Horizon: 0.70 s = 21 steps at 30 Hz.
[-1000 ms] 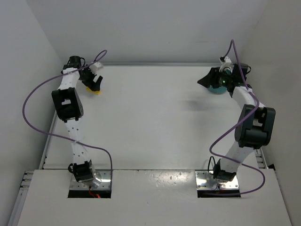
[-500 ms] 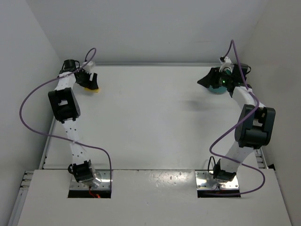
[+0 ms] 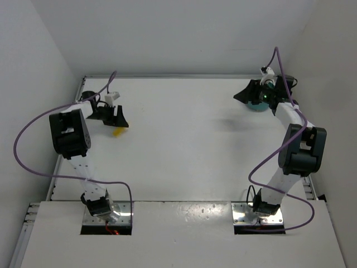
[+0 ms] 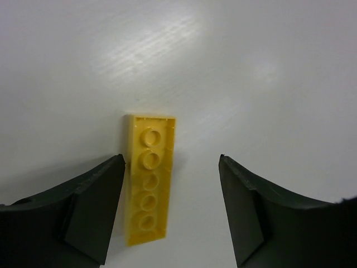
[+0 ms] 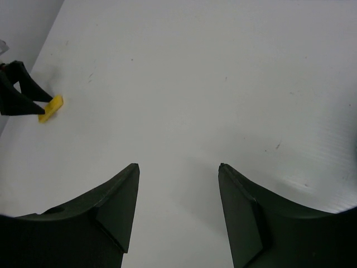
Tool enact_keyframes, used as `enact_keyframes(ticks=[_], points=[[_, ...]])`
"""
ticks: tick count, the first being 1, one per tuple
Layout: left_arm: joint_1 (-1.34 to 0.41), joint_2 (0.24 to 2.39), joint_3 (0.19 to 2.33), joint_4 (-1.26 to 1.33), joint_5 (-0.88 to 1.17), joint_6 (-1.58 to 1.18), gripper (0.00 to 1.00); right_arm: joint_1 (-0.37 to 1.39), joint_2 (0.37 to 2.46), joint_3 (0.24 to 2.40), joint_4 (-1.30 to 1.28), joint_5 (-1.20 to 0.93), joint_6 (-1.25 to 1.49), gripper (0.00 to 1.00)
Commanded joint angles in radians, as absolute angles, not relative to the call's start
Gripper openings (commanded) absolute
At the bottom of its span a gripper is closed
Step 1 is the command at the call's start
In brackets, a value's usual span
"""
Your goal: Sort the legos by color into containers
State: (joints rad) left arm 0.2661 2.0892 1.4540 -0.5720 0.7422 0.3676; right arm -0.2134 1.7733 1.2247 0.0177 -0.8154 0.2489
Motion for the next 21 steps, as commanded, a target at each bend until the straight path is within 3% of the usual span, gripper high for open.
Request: enact_keyframes(ticks=[1,5,11,16,21], points=[[0.209,1.950,1.349,-0.549,0.841,0.310,0.74,-0.206,1.721,1.232,0.055,-0.831,0.262,0.60],[0.175,1.837,1.276,-0.531,0.821,0.304,0.76,-0.206,1.712,1.223,0.055,-0.831,0.262,0.60],[0.121,1.723,1.249,-0.494,0.528,0.259,0.79,-0.206,1.694,1.213,0.055,-0.831,0.262,0.60],[0.058,1.550,1.045,-0.425,0.353,0.288,0.79,-0.206,1.674,1.203,0.055,-0.831,0.262,0.60],[0.035,1.534,0.977,-0.414,0.327,0.288,0.79,-0.187,1.664,1.183,0.055,-0.841,0.282,0.60]])
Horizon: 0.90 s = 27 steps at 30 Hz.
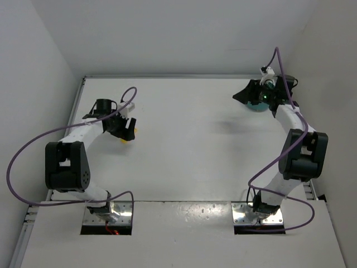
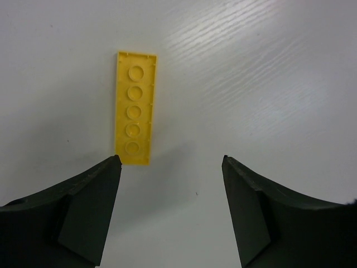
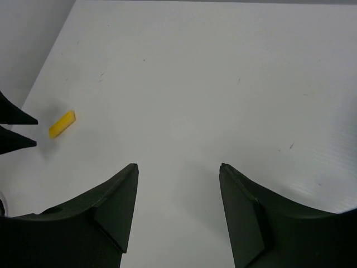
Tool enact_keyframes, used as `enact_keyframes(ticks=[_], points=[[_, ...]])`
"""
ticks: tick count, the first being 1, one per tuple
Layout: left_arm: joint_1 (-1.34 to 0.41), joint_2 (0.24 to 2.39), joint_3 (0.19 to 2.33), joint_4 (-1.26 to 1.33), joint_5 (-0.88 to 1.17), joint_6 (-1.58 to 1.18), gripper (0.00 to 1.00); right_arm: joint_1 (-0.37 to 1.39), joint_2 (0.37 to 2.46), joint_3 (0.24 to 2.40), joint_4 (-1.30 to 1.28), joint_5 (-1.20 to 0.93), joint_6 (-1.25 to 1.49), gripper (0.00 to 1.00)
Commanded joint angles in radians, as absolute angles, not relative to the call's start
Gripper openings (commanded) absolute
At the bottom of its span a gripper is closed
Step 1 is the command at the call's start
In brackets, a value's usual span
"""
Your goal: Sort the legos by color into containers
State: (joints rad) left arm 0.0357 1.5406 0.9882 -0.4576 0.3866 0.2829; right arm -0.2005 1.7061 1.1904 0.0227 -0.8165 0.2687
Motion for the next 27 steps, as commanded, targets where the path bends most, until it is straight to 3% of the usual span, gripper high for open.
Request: enact_keyframes(ticks=[1,13,25,27], points=[[0.035,1.549,0.967,-0.414,0.327,0.299,0.79,-0.177,1.664,1.183,0.055,-0.841,0.282,0.61],[0.017,1.696,0.977,-0.359,0.261,0.339,0.79,-0.146,1.646,1.192,0.017,-0.822,0.264,0.66],[-0.035,1.732,0.937,-0.296,0.192,0.348,0.43,-0.106,1.646,1.201,-0.002,-0.831,0.265,0.67],[-0.060,1.742,0.937,-0.296,0.150,0.357,0.32,-0.095,1.646,1.192,-0.011,-0.831,0.275,0.67]])
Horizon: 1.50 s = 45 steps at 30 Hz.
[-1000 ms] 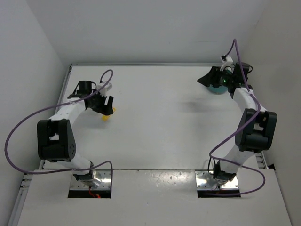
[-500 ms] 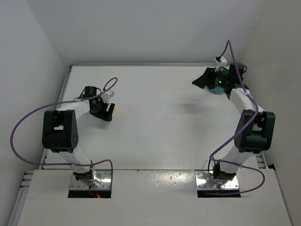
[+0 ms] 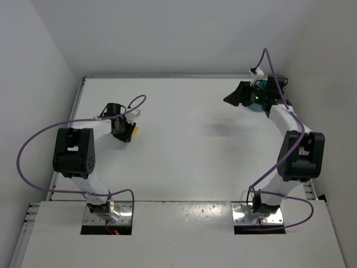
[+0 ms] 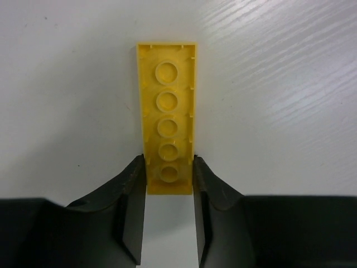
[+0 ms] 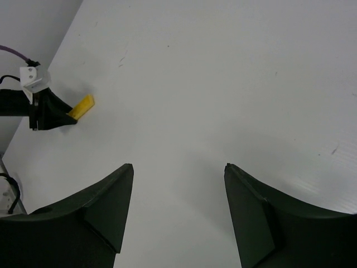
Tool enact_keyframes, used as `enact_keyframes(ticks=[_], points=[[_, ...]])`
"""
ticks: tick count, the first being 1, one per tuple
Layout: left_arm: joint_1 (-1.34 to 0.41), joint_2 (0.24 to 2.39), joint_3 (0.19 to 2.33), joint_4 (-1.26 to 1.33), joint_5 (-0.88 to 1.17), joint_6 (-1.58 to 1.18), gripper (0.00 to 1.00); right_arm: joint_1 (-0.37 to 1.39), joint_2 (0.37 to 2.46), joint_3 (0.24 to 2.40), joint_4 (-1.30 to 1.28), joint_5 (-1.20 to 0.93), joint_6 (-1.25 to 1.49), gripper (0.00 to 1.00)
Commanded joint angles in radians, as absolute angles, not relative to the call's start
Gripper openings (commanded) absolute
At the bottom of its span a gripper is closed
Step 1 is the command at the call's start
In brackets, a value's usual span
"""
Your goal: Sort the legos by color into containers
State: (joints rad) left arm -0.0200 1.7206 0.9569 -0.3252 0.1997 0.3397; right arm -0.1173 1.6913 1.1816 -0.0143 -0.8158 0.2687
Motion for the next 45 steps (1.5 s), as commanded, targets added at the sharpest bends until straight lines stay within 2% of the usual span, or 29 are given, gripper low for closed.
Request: enact_keyframes(ticks=[1,2,3,6,8,11,14,19,35,45], points=[[-0.060,1.743,0.937,-0.296,0.150,0.357,0.28,-0.081,1.646,1.192,-0.011,-0.841,0.284,0.67],[-0.070,1.726,0.924,-0.279,0.140,0.348,0.22,-0.081,1.646,1.192,-0.024,-0.841,0.307,0.67],[-0.071,1.703,0.914,-0.279,0.158,0.339,0.21,-0.068,1.646,1.192,-0.025,-0.841,0.334,0.67],[-0.086,1.538,0.865,-0.256,0.346,0.339,0.21,-0.043,1.631,1.099,0.075,-0.859,0.565,0.67],[-0.153,1.398,0.829,-0.230,0.388,0.315,0.21,-0.017,1.602,1.022,0.194,-0.888,0.732,0.67],[-0.262,1.284,0.828,-0.230,0.397,0.287,0.21,0.032,1.586,0.997,0.238,-0.900,0.798,0.67],[-0.319,1.246,0.839,-0.230,0.423,0.247,0.21,0.074,1.565,0.970,0.241,-0.891,0.834,0.67],[-0.431,1.236,0.859,-0.251,0.468,0.216,0.24,0.130,1.565,0.896,0.394,-0.900,1.009,0.67],[-0.480,1.290,0.937,-0.284,0.515,0.216,0.24,0.399,1.652,0.940,0.354,-0.901,0.937,0.67],[-0.480,1.272,0.919,-0.293,0.525,0.225,0.24,0.454,1.736,1.034,0.324,-0.873,0.919,0.67]])
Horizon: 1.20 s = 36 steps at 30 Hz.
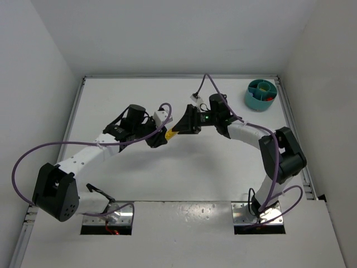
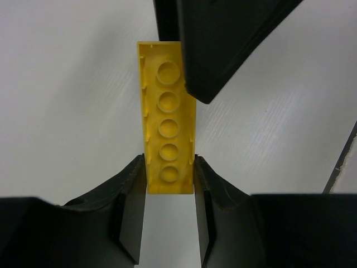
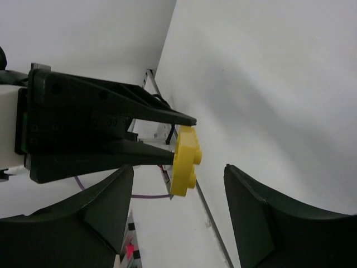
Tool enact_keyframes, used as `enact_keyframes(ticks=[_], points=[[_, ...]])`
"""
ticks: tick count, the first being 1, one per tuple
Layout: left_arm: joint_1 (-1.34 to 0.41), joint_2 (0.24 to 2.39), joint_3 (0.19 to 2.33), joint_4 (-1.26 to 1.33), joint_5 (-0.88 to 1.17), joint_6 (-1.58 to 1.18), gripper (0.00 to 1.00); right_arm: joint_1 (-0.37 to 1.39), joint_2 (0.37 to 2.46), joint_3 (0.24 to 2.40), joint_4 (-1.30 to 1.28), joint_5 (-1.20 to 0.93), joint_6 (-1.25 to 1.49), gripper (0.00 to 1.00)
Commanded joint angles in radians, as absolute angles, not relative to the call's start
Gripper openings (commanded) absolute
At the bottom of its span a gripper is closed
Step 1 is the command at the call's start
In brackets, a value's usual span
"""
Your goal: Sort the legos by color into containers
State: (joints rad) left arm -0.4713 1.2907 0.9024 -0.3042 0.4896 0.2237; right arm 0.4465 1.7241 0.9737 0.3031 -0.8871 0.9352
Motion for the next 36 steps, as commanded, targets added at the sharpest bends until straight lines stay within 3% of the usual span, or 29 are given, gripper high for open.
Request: enact_keyframes(ticks=[1,2,4,5,6,7,11,13,15,16,17,18,30,35,36], points=[[-0.480,1.272,0.919,-0.293,0.525,0.225,0.24,0.454,1.736,1.034,0.324,-0.864,0.919,0.66],[-0.480,1.263,0.919,-0.293,0.525,0.225,0.24,0.454,1.747,1.043,0.324,-0.864,0.919,0.66],[-0.480,1.262,0.910,-0.293,0.525,0.225,0.24,0.463,1.756,1.043,0.324,-0.864,0.919,0.54],[-0.480,1.262,0.910,-0.293,0.525,0.225,0.24,0.463,1.756,1.043,0.324,-0.864,0.919,0.48],[-0.480,1.262,0.910,-0.293,0.525,0.225,0.24,0.463,1.756,1.043,0.324,-0.864,0.919,0.34],[-0.480,1.262,0.910,-0.293,0.525,0.225,0.24,0.463,1.756,1.043,0.324,-0.864,0.919,0.28],[-0.480,1.262,0.910,-0.293,0.525,0.225,0.26,0.472,1.747,1.043,0.315,-0.864,0.879,0.11],[-0.480,1.262,0.910,-0.293,0.525,0.225,0.33,0.472,1.735,1.052,0.281,-0.854,0.824,0.03],[-0.480,1.262,0.910,-0.293,0.514,0.201,0.46,0.463,1.724,1.084,0.200,-0.833,0.758,0.00],[-0.480,1.262,0.920,-0.293,0.514,0.201,0.63,0.450,1.714,1.121,0.155,-0.816,0.671,0.00],[-0.480,1.262,0.920,-0.293,0.505,0.201,0.73,0.433,1.713,1.143,0.114,-0.795,0.629,0.00],[-0.480,1.262,0.951,-0.316,0.494,0.201,0.99,0.420,1.713,1.169,0.015,-0.744,0.542,0.00],[-0.379,1.313,1.196,-0.472,0.359,0.121,1.00,0.045,1.644,1.448,-0.342,-0.325,0.049,0.00],[-0.333,1.345,1.236,-0.509,0.360,0.097,1.00,-0.109,1.793,1.754,-0.622,-0.229,-0.077,0.00],[-0.321,1.345,1.227,-0.509,0.370,0.097,1.00,-0.153,1.886,1.911,-0.677,-0.219,-0.099,0.00]])
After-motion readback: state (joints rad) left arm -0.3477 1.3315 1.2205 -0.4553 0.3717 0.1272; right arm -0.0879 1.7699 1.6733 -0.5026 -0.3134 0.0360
